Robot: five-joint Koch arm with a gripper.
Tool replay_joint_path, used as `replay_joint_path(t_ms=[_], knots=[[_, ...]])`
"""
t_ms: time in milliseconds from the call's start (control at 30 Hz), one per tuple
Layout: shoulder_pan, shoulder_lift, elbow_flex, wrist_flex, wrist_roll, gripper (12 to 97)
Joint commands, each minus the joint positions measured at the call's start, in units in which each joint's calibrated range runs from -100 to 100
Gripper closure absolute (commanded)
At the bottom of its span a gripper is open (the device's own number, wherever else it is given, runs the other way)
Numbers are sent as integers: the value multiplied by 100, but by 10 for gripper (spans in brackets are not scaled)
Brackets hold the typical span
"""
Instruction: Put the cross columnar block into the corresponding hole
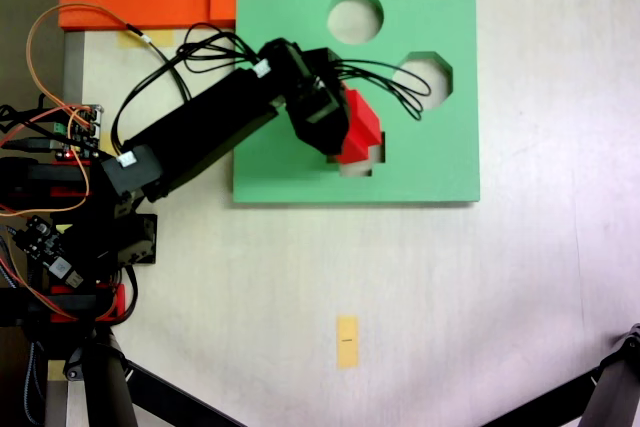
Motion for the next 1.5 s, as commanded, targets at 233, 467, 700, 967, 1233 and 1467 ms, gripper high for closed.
replay_joint_path(t_ms=[233,467,700,967,1233,1467], knots=[[-103,189,106,-303,44,715],[-151,427,-4,-303,303,695],[-147,706,-34,-303,425,687],[-137,929,-24,-303,444,689],[-88,1293,-4,-303,440,690],[-68,1348,-4,-303,440,690]])
